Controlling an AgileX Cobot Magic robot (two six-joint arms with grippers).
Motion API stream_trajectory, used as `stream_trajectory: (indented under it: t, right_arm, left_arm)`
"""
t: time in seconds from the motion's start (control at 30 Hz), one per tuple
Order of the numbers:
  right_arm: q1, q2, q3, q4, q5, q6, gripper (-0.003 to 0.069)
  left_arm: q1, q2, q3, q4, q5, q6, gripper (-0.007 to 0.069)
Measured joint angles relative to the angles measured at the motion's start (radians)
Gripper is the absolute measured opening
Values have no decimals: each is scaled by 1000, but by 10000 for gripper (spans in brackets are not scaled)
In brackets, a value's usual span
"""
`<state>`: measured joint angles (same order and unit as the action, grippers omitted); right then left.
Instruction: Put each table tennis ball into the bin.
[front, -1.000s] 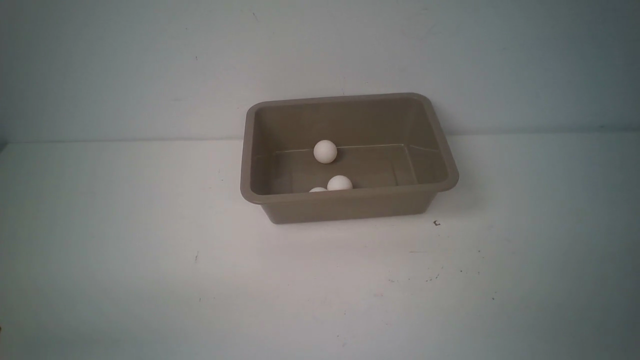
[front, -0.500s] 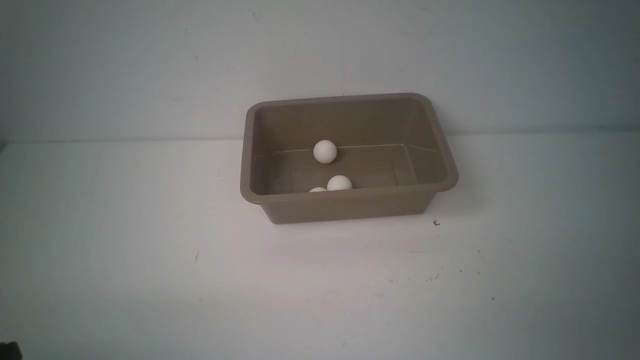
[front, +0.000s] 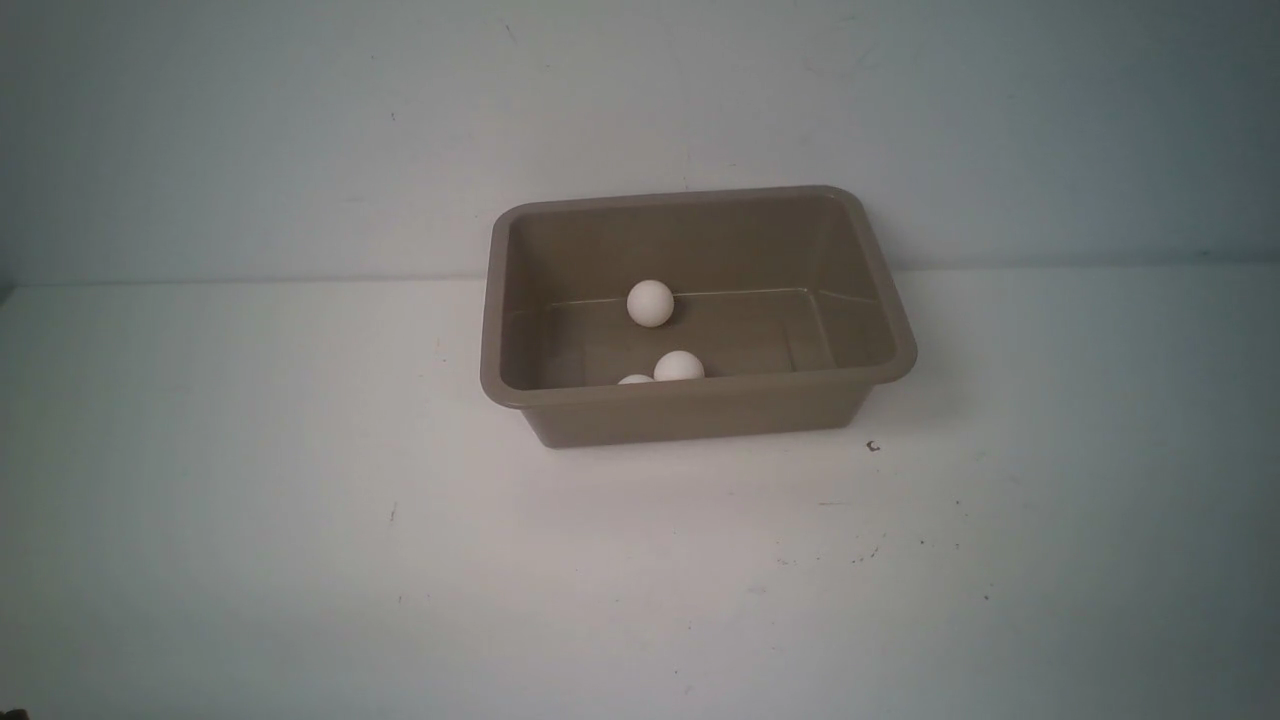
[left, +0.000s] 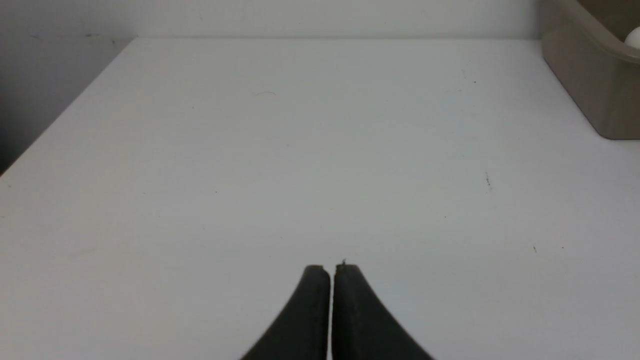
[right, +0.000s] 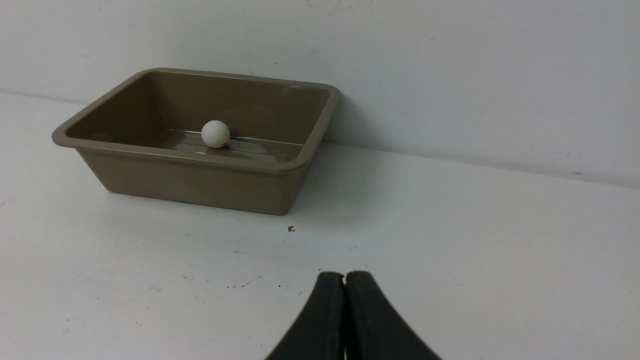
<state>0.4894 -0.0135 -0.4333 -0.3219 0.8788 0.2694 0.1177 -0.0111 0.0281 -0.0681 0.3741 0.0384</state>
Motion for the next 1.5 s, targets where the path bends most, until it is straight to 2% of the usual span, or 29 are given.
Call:
stream_trajectory:
  t: [0.5,0.6,0.73,0.77,0.8,0.83,0.9,0.97,1.1,1.5]
  right_arm:
    - [-9,0,0,5,-24,5,-18]
    - [-110,0,2,6,-159,28,-18]
    - [-300,0,10,10,-313,38,-18]
    - [-332,0,15,12,-325,41,-18]
    - [-412,0,37,35,-343,46,-18]
    - [-421,0,44,43,-346,48,-18]
    - [-516,0,102,113,-368,50,-18]
    - [-564,0,162,153,-379,50,-18]
    - [-608,0,279,186,-397,50,-18]
    - [-614,0,447,179,-445,50,-18]
  left_arm:
    - [0,0,0,1,0,0,-4]
    - [0,0,0,1,0,0,-4]
    - [0,0,0,1,0,0,-4]
    - [0,0,0,1,0,0,-4]
    - [0,0,0,1,0,0,-4]
    - [0,0,0,1,0,0,-4]
    - [0,0,0,1,0,0,-4]
    - [0,0,0,2,0,0,-4]
    - [0,0,0,2,1,-1,-4]
    - [0,0,0,3,2,-1,-4]
